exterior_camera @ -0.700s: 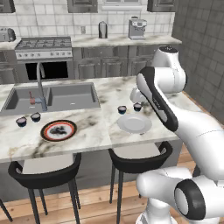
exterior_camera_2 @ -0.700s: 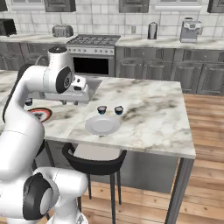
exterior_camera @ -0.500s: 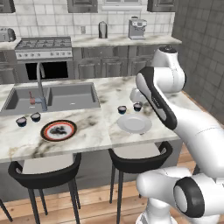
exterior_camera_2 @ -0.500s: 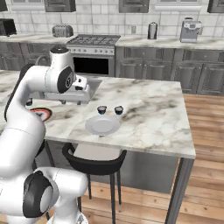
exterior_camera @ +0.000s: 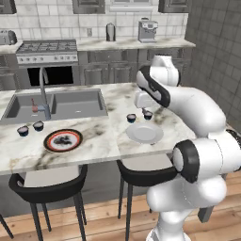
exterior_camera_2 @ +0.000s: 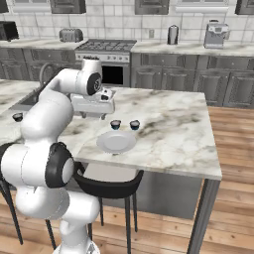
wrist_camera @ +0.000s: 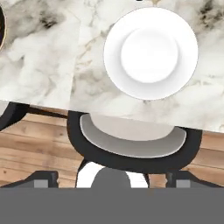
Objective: Place two yogurt containers on each plate.
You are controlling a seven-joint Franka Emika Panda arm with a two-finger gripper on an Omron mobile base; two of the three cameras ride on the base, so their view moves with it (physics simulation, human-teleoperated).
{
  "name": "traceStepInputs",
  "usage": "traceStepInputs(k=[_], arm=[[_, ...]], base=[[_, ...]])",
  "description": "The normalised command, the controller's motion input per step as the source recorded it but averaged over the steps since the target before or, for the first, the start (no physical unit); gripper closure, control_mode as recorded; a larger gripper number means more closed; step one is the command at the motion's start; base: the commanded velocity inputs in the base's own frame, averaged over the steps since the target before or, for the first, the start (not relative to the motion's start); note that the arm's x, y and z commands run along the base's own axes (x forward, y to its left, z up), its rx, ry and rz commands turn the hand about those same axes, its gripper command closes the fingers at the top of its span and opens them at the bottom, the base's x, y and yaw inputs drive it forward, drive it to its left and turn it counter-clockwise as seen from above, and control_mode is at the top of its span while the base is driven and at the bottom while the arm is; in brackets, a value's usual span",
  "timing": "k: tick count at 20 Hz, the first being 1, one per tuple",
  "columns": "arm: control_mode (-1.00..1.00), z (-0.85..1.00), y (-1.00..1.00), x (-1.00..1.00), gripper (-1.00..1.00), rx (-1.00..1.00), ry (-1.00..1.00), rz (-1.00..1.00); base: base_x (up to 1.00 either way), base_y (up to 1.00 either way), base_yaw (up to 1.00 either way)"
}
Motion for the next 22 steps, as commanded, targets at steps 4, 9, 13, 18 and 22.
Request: traceStepInputs(k=[4, 9, 13, 18, 22], arm=[[-1.00, -0.35, 0.00, 0.96, -1.00, 0.00, 0.13, 0.00], [-1.00, -0.33, 0.01, 0.82, -1.00, 0.00, 0.02, -0.07], [-1.00, -0.46, 0.07, 0.61, -1.00, 0.00, 0.00, -0.10], [-1.00, -0.51, 0.00, 0.44, -1.00, 0.00, 0.00, -0.09], [-1.00, -0.42, 0.00, 0.38, -1.00, 0.00, -0.10, -0.08]], base=[[0.00, 0.00, 0.00], [0.00, 0.00, 0.00], [0.00, 0.00, 0.00], [0.00, 0.00, 0.00], [0.00, 0.00, 0.00]])
